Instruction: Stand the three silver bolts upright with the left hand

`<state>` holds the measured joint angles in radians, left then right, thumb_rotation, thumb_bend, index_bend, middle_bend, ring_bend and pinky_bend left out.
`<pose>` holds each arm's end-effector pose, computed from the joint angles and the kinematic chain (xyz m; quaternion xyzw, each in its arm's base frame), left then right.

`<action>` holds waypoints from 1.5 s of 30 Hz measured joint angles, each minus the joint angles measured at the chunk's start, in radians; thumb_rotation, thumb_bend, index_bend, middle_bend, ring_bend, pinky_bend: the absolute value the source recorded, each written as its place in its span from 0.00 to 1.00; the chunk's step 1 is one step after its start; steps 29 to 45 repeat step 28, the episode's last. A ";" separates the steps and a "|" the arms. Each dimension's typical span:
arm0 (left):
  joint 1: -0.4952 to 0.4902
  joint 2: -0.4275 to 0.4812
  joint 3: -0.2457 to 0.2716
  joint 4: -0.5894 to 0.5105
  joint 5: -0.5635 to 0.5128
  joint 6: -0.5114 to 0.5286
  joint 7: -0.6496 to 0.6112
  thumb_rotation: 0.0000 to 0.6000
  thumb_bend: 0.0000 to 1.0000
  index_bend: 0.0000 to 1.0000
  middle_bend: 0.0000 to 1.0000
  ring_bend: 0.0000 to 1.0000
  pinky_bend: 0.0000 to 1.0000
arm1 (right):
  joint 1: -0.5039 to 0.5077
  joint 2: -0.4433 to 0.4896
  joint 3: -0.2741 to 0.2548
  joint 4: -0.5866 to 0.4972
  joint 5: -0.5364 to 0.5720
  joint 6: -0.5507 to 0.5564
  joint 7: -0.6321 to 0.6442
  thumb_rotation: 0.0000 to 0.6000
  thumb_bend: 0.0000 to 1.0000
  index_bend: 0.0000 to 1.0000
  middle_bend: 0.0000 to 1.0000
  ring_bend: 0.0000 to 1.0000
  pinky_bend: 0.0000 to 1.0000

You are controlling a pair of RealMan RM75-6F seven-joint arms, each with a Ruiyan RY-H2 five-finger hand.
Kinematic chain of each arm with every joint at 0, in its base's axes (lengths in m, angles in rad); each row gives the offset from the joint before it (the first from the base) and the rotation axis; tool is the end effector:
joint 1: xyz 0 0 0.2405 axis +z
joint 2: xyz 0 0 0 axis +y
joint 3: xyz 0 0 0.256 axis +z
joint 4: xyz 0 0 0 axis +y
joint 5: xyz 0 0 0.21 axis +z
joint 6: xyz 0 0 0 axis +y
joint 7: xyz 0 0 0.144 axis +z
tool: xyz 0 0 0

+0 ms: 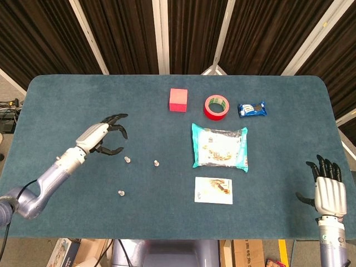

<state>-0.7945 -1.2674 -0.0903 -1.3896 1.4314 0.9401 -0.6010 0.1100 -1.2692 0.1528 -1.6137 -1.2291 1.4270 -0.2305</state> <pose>-0.1747 0.3786 0.0746 -0.6757 -0.4926 -0.4703 0.2820 -0.3222 -0.2047 0.1279 0.5270 -0.4248 0.3315 0.6572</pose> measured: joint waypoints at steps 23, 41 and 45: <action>0.587 0.188 0.100 -0.362 -0.161 0.652 0.669 1.00 0.37 0.31 0.00 0.00 0.00 | -0.009 0.107 -0.060 -0.004 -0.202 0.030 0.117 1.00 0.02 0.22 0.06 0.00 0.00; 0.612 0.172 0.104 -0.334 -0.121 0.645 0.640 1.00 0.37 0.26 0.00 0.00 0.00 | -0.011 0.120 -0.066 -0.007 -0.216 0.036 0.119 1.00 0.02 0.17 0.06 0.00 0.00; 0.612 0.172 0.104 -0.334 -0.121 0.645 0.640 1.00 0.37 0.26 0.00 0.00 0.00 | -0.011 0.120 -0.066 -0.007 -0.216 0.036 0.119 1.00 0.02 0.17 0.06 0.00 0.00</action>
